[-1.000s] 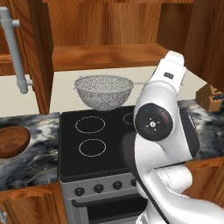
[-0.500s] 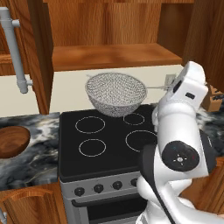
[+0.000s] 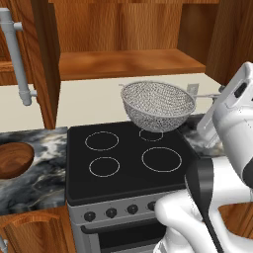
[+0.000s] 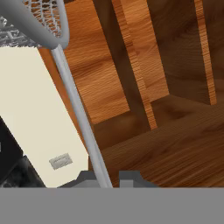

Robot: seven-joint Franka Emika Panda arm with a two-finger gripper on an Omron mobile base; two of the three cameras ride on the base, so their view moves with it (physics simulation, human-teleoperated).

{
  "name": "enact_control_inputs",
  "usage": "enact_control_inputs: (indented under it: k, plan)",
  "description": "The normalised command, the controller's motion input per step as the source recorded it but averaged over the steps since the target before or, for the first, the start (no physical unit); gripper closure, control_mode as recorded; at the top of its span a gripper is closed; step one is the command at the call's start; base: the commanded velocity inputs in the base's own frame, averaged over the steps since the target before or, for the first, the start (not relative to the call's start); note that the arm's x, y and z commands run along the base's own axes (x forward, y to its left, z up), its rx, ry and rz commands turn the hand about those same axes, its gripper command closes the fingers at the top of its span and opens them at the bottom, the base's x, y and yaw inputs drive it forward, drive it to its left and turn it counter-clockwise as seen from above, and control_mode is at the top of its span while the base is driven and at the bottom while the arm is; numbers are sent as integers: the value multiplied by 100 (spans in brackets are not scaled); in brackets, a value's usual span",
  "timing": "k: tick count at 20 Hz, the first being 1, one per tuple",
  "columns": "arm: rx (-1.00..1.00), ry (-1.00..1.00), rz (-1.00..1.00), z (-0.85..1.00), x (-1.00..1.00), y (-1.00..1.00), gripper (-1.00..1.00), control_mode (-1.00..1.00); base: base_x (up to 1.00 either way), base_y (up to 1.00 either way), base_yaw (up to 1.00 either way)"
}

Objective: Open the cabinet and setup a tea strainer by placing it in the bowl upright.

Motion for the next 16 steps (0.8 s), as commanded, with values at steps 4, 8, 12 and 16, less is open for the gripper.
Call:
enact_control_inputs:
  k: [4,8,12,16]
  plan:
    - [-8,0,4,-12,-62,-43,100,-100,0,0,0]
    - [-8,0,5,-28,-57,-35,100,-100,0,0,0]
    - [-6,0,6,-29,-43,-41,100,-100,0,0,0]
    - [-2,0,1,-28,-4,-39,100,-100,0,0,0]
